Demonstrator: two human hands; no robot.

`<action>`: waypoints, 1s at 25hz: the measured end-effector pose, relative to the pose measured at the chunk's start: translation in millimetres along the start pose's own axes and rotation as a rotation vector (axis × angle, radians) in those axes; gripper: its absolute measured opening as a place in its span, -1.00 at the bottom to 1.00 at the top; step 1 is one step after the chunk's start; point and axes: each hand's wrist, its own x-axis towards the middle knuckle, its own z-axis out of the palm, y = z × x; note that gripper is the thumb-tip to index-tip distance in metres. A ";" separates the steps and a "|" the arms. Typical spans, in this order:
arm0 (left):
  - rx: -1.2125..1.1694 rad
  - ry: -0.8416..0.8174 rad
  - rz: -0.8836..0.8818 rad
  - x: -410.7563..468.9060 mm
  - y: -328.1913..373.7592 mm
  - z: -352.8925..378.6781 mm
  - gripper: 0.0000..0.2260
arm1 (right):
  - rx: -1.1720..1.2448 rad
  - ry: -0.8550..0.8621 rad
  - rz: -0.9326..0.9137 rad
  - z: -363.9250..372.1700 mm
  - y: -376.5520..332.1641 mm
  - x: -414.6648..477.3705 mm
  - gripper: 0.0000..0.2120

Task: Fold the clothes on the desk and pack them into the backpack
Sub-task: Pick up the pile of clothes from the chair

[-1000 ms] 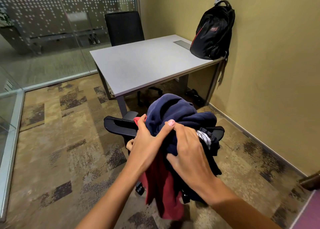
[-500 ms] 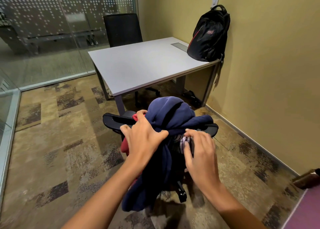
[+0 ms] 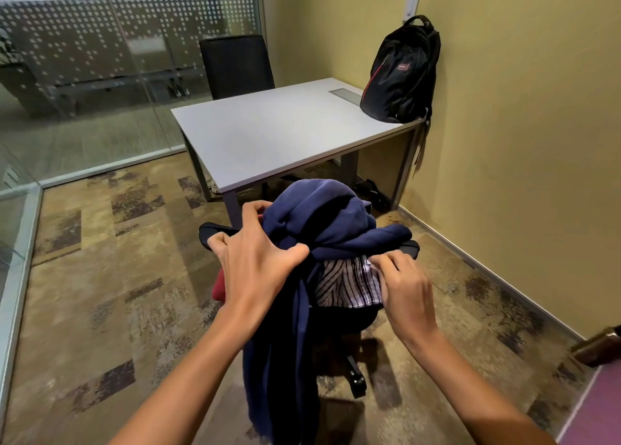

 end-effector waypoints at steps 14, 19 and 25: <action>-0.217 0.021 0.068 27.2 42.4 -35.9 -0.48 | 0.377 0.526 0.114 -111.1 -74.4 99.9 -0.88; -0.210 -0.232 0.210 28.6 32.1 -22.4 -0.14 | 0.555 0.319 0.177 -103.0 -103.4 117.5 -0.92; -0.040 -0.088 0.155 6.7 10.8 6.7 -0.36 | 0.696 -0.053 0.145 -87.8 -125.3 92.7 -0.87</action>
